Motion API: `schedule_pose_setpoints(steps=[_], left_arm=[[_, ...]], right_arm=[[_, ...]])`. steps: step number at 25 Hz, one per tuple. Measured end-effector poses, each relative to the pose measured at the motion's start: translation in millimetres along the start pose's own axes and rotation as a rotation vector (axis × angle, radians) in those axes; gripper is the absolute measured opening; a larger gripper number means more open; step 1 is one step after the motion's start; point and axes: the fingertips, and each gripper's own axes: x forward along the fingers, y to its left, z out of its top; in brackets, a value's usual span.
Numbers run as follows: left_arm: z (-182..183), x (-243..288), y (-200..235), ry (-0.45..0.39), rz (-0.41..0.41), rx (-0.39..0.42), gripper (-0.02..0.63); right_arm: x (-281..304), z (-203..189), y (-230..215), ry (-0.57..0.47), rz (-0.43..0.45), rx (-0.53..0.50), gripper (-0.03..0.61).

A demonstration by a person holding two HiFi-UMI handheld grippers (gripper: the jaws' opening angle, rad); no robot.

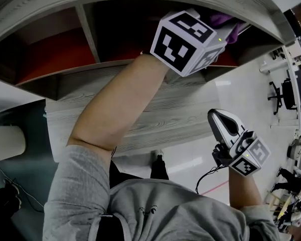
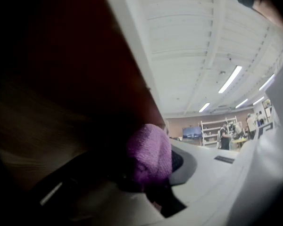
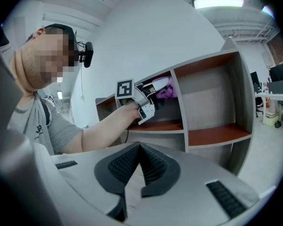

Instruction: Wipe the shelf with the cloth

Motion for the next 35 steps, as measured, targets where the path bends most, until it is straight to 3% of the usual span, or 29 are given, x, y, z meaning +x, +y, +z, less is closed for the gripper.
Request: schedule_pose_setpoints(steps=[8, 15, 20, 22, 25, 28, 30, 32, 35], left_arm=[[-64.6, -8.7, -5.7, 0.337, 0.006, 0.333, 0.084], [-141.9, -13.0, 3.6, 0.719, -0.032, 0.521, 0.08], [-156.5, -14.0, 4.4, 0.834, -0.022, 0.578, 0.081], [-154.4, -13.8, 0.3, 0.801, 0.006, 0.518, 0.081], [-136.3, -25.2, 1.8, 0.638, 0.114, 0.267, 0.08], [-95.9, -71.7, 44.7, 0.408, 0.382, -0.009, 0.08], [-65.9, -120.7, 77.2, 0.274, 0.587, -0.125, 0.08], [-42.5, -160.2, 90.0, 0.176, 0.746, -0.156, 0.08], [-11.7, -196.4, 85.5, 0.078, 0.888, -0.086, 0.08]], right_arm=[[-1.9, -2.9, 2.3, -0.001, -0.005, -0.002, 0.021], [-5.8, 0.5, 2.3, -0.021, -0.011, -0.008, 0.021], [-15.8, 9.1, 3.7, -0.056, -0.025, -0.018, 0.021], [-27.4, 16.6, 5.8, -0.085, -0.025, -0.016, 0.021], [-55.4, 34.2, 4.5, -0.143, -0.017, -0.018, 0.021], [-74.3, 51.4, -2.3, -0.184, 0.042, -0.038, 0.021], [-73.2, 59.4, -10.7, -0.181, 0.109, -0.051, 0.021], [-72.2, 64.1, -19.1, -0.154, 0.149, -0.062, 0.021], [-63.6, 72.0, -18.0, -0.114, 0.181, -0.081, 0.021]])
